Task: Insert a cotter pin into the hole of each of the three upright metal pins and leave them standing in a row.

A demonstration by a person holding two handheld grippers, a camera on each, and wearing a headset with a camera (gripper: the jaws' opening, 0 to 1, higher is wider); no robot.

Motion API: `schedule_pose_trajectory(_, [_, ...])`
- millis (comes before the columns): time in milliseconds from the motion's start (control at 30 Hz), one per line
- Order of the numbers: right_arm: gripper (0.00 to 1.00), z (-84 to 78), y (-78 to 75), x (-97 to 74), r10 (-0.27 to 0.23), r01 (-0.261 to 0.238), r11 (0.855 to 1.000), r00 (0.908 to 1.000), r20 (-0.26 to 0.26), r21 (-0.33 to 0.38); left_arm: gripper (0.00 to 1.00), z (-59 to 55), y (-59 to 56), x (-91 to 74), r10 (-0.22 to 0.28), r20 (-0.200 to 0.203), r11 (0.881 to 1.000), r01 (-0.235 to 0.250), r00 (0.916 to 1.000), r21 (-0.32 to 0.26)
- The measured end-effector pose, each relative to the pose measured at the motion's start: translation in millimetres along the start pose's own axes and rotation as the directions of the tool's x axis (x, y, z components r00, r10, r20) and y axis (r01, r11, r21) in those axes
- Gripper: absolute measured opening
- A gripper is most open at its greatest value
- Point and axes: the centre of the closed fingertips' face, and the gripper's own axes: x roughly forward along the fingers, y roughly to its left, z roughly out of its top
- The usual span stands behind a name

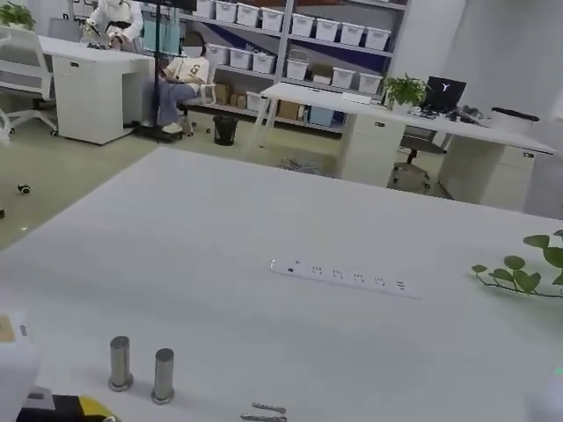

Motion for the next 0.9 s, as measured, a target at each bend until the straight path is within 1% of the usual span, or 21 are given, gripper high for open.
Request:
schedule_pose_trajectory(167, [0.89, -1.9, 0.6, 0.6, 0.0, 0.0, 1.0, 1.0, 0.0, 0.0, 0.05, -3.1, -11.0, 2.3, -0.021, -0.009, 1.0, 0.021, 0.9997, 0.01])
schedule_pose_trajectory(200, [0.9, -0.8, -1.1, 0.6, -0.011, 0.011, 1.0, 0.9999, 0.009, 0.012, 0.05, -3.2, -12.1, 2.8, -0.025, -0.01, 1.0, 0.025, 0.9996, 0.009])
schedule_pose_trajectory(300, [0.89, -0.3, -1.1, 0.2, -0.007, 0.007, 1.0, 0.9999, 0.01, 0.012, 0.05, -3.5, -15.6, 4.6, -0.036, -0.01, 0.999, 0.036, 0.9993, 0.003])
schedule_pose_trajectory(567, [0.91, 3.7, 4.1, 1.5, 0.016, -0.016, 1.0, 0.9997, 0.018, -0.005, 0.05, -5.4, -21.3, 11.0, -0.052, -0.013, 0.999, 0.052, 0.9986, -0.001])
schedule_pose_trajectory(767, [0.91, 5.8, 5.1, 2.2, 0.022, -0.022, 1.0, 0.9994, 0.025, -0.008, 0.05, -8.7, -27.4, 15.9, -0.069, -0.03, 0.997, 0.07, 0.9972, 0.038])
schedule_pose_trajectory(900, [0.91, 4.9, 5.1, 2.6, 0.024, -0.024, 1.0, 0.9995, 0.021, -0.01, 0.05, -9.2, -26.6, 17.6, -0.067, -0.038, 0.997, 0.069, 0.997, 0.045])
